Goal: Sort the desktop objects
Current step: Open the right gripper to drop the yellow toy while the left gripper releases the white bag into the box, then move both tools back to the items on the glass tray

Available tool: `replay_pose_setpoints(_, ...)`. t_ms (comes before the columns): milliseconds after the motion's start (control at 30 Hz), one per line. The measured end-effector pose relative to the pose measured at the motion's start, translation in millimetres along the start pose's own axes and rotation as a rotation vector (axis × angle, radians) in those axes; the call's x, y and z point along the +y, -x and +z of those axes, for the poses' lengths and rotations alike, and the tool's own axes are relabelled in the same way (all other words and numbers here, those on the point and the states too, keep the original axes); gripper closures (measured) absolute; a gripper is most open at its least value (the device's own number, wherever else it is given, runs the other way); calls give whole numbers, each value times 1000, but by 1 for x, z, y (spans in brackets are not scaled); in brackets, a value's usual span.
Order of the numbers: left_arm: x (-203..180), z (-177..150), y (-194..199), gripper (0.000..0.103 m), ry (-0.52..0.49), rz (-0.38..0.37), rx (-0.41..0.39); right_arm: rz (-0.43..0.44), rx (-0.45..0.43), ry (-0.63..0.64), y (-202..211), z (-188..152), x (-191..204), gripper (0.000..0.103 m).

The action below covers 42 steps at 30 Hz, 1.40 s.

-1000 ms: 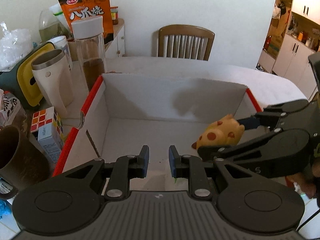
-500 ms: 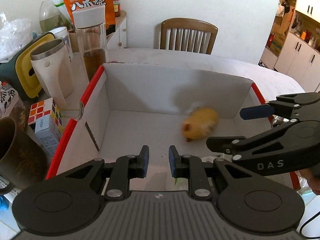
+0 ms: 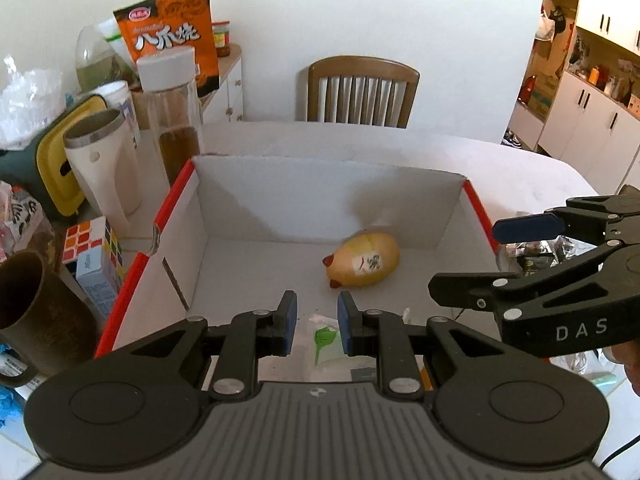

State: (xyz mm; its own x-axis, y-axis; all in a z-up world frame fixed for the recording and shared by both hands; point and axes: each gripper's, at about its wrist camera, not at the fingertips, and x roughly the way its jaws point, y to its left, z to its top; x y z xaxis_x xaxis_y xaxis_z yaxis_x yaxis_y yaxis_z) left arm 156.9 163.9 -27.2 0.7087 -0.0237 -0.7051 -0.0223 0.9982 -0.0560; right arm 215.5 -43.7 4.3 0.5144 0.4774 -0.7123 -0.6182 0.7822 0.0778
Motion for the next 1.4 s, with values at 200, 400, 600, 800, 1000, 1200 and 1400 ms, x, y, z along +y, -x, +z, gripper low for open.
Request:
replay_pose_setpoints(200,-2,-3,4,69,5,23,10,-9,-38,-7,17,-6,0,12)
replay_pose_setpoints(400,-4,-6,14,10,18,1,-24,-19,-78,-12,35,-11,0,8)
replay_pose_setpoints(600,-15,-11,23,1,-1,-11,-41,-32,-116,-29,54,-19,-6,6)
replay_pose_setpoints(800,-28,-14,32,0,-18,-28,-47,-54,-158,-53,81,-36,-16,3)
replay_pose_setpoints(1000,-46,-14,41,0,-43,-58,-61,-101,-182,-81,111,-54,-34,3)
replay_pose_setpoints(1200,-73,-13,53,0,-78,-104,-82,-167,-194,-118,138,-75,-57,3)
replay_pose_setpoints(1400,-106,-12,62,0,-122,-170,-94,-258,-188,-168,162,-101,-88,3)
